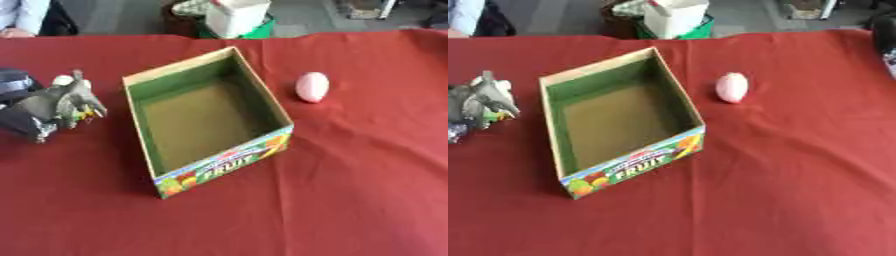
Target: Pick up objects on the table and place them in the box.
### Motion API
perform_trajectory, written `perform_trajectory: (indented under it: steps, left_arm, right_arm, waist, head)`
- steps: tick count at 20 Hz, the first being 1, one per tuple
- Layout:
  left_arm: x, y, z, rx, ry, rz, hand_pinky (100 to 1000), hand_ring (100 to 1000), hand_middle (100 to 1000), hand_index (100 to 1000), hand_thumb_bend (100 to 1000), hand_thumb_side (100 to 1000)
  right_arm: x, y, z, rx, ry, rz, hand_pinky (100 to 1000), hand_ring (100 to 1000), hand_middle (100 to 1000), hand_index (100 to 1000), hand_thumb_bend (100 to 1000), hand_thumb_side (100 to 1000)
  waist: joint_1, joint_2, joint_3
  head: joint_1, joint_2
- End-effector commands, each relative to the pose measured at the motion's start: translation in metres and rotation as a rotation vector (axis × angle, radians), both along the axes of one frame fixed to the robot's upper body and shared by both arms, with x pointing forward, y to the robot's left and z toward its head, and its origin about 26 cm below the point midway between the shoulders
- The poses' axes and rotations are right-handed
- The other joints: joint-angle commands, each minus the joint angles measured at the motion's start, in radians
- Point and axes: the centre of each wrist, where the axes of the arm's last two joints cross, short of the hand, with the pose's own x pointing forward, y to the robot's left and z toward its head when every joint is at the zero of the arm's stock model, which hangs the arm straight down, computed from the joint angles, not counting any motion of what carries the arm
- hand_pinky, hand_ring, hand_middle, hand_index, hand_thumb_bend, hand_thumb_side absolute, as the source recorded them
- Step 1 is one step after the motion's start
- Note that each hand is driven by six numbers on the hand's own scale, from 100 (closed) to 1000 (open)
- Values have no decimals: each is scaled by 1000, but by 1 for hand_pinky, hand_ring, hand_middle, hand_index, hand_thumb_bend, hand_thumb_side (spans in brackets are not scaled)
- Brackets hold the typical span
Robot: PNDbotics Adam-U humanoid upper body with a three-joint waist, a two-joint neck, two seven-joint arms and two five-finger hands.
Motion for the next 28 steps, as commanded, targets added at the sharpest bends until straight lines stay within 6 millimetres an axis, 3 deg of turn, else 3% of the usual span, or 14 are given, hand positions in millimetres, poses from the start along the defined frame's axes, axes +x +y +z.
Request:
perform_trajectory:
  steps: [1, 8, 16, 21, 28]
  left_arm:
    - [-9, -4, 25, -1, -64, -15, 487, 407, 330, 274, 100, 368]
    - [-22, -46, 62, -52, -187, -155, 479, 401, 324, 279, 100, 359]
    - [-7, -85, 80, -88, -231, -214, 476, 400, 328, 283, 100, 356]
    - [9, -117, 79, -102, -246, -237, 471, 400, 336, 287, 100, 352]
    - [34, -154, 59, -112, -231, -245, 470, 402, 338, 291, 100, 352]
  right_arm:
    - [-3, -1, 10, -18, -24, 0, 691, 843, 829, 891, 240, 1000]
    - [-3, -1, 10, -18, -20, 7, 692, 844, 829, 891, 236, 1000]
    - [-3, 0, 12, -22, -20, 20, 692, 844, 829, 891, 233, 1000]
    - [-2, 3, 14, -25, -23, 35, 692, 844, 829, 891, 231, 1000]
    - [-1, 5, 16, -23, -28, 50, 692, 844, 829, 891, 229, 1000]
  waist:
    - [0, -25, -1]
    - [10, -41, 2]
    - [19, -48, -10]
    - [20, -46, -22]
    - [20, -39, -42]
  head:
    - [-17, 5]
    - [-12, 2]
    - [6, 3]
    - [15, 1]
    - [22, -15]
